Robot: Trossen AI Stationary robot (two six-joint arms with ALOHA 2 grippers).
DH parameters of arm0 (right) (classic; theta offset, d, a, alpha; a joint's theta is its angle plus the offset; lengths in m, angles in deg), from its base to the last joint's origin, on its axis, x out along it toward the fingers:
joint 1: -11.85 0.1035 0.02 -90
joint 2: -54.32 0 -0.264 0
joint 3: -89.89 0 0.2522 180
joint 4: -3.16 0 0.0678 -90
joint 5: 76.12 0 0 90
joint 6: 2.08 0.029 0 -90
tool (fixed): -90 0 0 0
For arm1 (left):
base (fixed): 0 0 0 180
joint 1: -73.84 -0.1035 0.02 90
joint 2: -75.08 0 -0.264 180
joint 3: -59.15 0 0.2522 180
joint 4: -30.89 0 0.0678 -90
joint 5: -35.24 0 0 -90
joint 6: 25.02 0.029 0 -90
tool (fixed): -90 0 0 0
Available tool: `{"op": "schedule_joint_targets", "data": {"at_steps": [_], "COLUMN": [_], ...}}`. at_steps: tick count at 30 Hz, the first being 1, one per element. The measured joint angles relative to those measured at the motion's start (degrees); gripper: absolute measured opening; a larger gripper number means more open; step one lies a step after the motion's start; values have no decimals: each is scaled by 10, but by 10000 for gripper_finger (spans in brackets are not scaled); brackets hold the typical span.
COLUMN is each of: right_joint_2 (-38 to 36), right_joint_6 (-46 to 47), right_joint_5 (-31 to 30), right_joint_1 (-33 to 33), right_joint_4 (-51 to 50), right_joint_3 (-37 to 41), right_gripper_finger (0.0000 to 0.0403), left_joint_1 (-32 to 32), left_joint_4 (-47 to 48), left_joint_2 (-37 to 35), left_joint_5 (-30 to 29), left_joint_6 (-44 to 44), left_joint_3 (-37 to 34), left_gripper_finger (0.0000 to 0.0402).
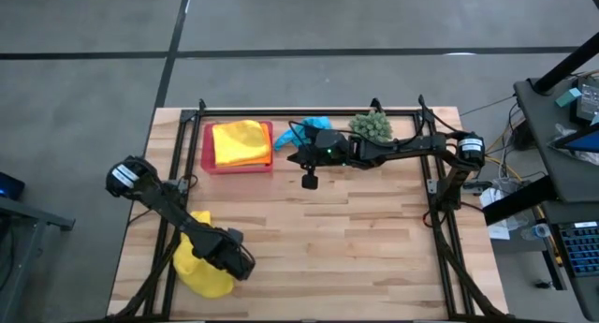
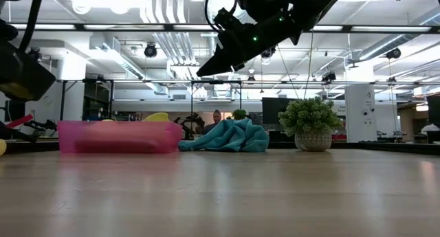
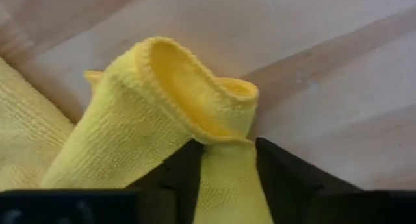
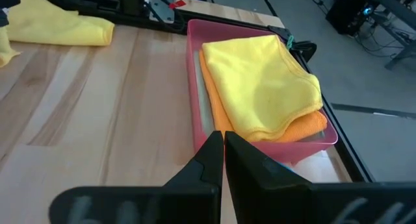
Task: Fold microfiber towels
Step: Fold the yellow towel
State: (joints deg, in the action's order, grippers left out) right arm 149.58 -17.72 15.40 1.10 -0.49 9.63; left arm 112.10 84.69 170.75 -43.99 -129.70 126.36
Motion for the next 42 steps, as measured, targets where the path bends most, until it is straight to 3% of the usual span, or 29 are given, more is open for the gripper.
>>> {"op": "schedule_joint_targets", "data": {"at_steps": [6, 12, 19, 24, 29, 33, 38, 42], "right_joint_2": [0, 0, -7, -15, -22, -23, -23, -23], "right_joint_6": [-4, -13, -23, -12, -3, 12, 26, 58], "right_joint_5": [0, 0, 11, 109, 199, 199, 197, 195], "right_joint_1": [0, 0, 1, 2, 16, 49, 102, 123], "right_joint_4": [-5, -17, -46, -69, -63, 13, 144, 152], "right_joint_3": [0, 0, 0, 4, 18, 52, 98, 97], "right_gripper_finger": [9, 9, 9, 9, 9, 9, 9, 21], "left_joint_1": [0, -10, -28, -54, -72, -81, -94, -94], "left_joint_4": [-5, -5, -8, -15, -51, -76, -81, -81], "left_joint_2": [-21, -66, -142, -205, -244, -257, -261, -258], "left_joint_5": [-3, -32, -221, -290, -316, -346, -358, -358], "left_joint_6": [21, 108, 271, 370, 491, 573, 614, 626], "left_joint_3": [5, 37, 83, 88, 87, 87, 86, 86], "left_gripper_finger": [12, 2, 1, 0, 0, 0, 0, 0]}}
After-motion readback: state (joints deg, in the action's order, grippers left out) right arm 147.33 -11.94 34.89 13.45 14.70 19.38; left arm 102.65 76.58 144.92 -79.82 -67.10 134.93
